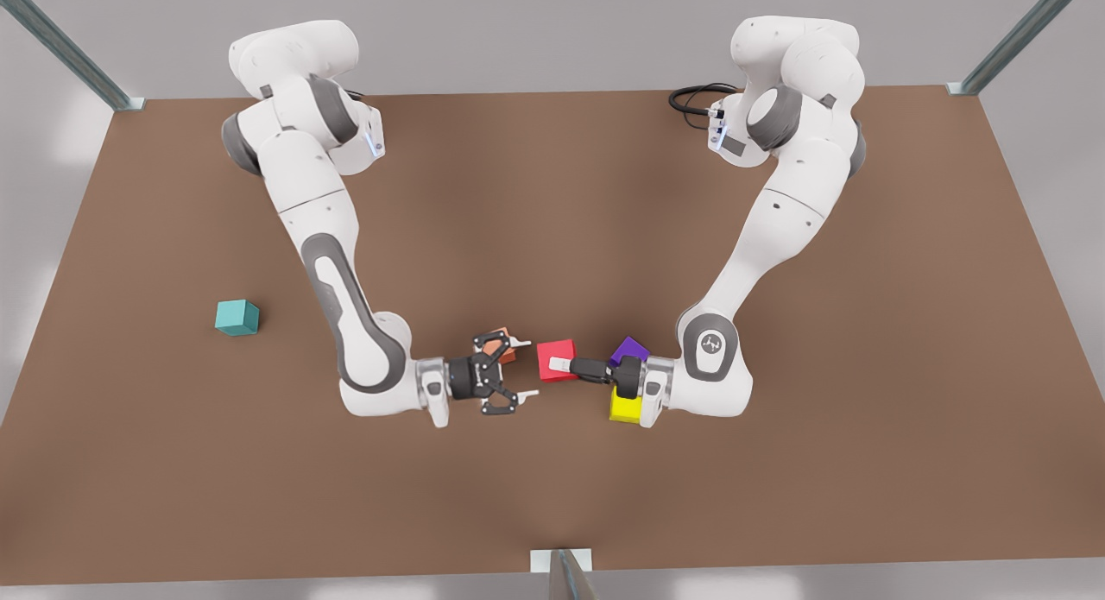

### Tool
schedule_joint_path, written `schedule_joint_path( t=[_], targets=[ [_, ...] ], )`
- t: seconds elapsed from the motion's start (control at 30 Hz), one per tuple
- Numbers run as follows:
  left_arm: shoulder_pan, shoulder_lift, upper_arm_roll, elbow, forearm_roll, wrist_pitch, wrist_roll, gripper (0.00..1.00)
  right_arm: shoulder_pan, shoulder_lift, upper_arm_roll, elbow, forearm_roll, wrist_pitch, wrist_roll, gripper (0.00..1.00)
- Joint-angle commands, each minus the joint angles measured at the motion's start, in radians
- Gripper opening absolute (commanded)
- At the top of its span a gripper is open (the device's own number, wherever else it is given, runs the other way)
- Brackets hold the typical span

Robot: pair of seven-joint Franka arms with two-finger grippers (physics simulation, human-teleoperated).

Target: Pick up red wooden cube and pass to hand red wooden cube and place in blue wooden cube

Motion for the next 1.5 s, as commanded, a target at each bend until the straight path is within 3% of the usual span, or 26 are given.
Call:
schedule_joint_path(
  t=[0.0,0.27,0.7,0.77,0.8,0.87,0.93,1.0,1.1,1.17,1.23,1.3,1.33,1.37,1.47],
  targets=[
    [0.000,-0.002,-0.001,0.001,-0.004,-0.002,0.066,0.68,0.007,-0.001,0.001,0.001,0.024,0.020,-0.250,1.00],
    [-0.002,0.005,0.000,0.001,-0.004,0.003,0.066,0.68,0.034,0.008,0.001,0.004,0.045,0.060,-0.248,1.00],
    [-0.012,0.013,0.000,0.005,-0.004,0.007,0.077,0.68,0.040,0.031,0.070,0.018,0.058,0.140,-0.243,0.99],
    [-0.014,0.013,0.000,0.004,-0.004,0.014,0.077,0.68,0.042,0.031,0.070,0.018,0.058,0.146,-0.240,0.60],
    [-0.014,0.013,0.000,0.005,-0.004,0.014,0.077,0.68,0.040,0.031,0.070,0.018,0.058,0.146,-0.242,0.50],
    [-0.014,0.013,0.000,0.004,-0.004,0.015,0.077,0.68,0.039,0.031,0.071,0.018,0.058,0.146,-0.240,0.49],
    [-0.014,0.013,0.000,0.004,-0.004,0.014,0.077,1.00,0.037,0.029,0.070,0.016,0.059,0.145,-0.240,0.49],
    [0.000,-0.002,0.007,0.004,0.014,0.014,0.069,1.00,0.036,0.029,0.071,0.016,0.059,0.145,-0.239,0.49],
    [0.107,-0.079,0.000,0.007,0.237,-0.023,-0.126,1.00,0.036,0.029,0.071,0.013,0.059,0.145,-0.237,0.50],
    [0.228,-0.125,0.000,0.007,0.344,-0.172,-0.152,1.00,0.008,0.020,0.067,0.002,0.035,0.143,-0.239,0.50],
    [0.319,-0.176,0.000,0.009,0.505,-0.255,-0.174,1.00,-0.064,0.019,0.059,-0.019,-0.102,0.129,-0.243,0.50],
    [0.327,-0.310,-0.003,0.013,0.828,-0.270,-0.296,1.00,-0.078,0.016,0.007,-0.037,-0.194,0.128,-0.237,0.50],
    [0.314,-0.366,-0.006,0.013,1.066,-0.379,-0.322,1.00,-0.099,-0.032,-0.027,-0.088,-0.287,0.125,-0.198,0.50],
    [0.314,-0.389,-0.006,0.013,1.169,-0.474,-0.365,1.00,-0.147,-0.102,-0.041,-0.117,-0.468,0.083,-0.081,0.50],
    [0.314,-0.485,-0.036,0.013,1.300,-0.690,-0.560,1.00,-0.331,-0.286,-0.044,-0.123,-0.953,-0.136,0.226,0.50]
  ],
)
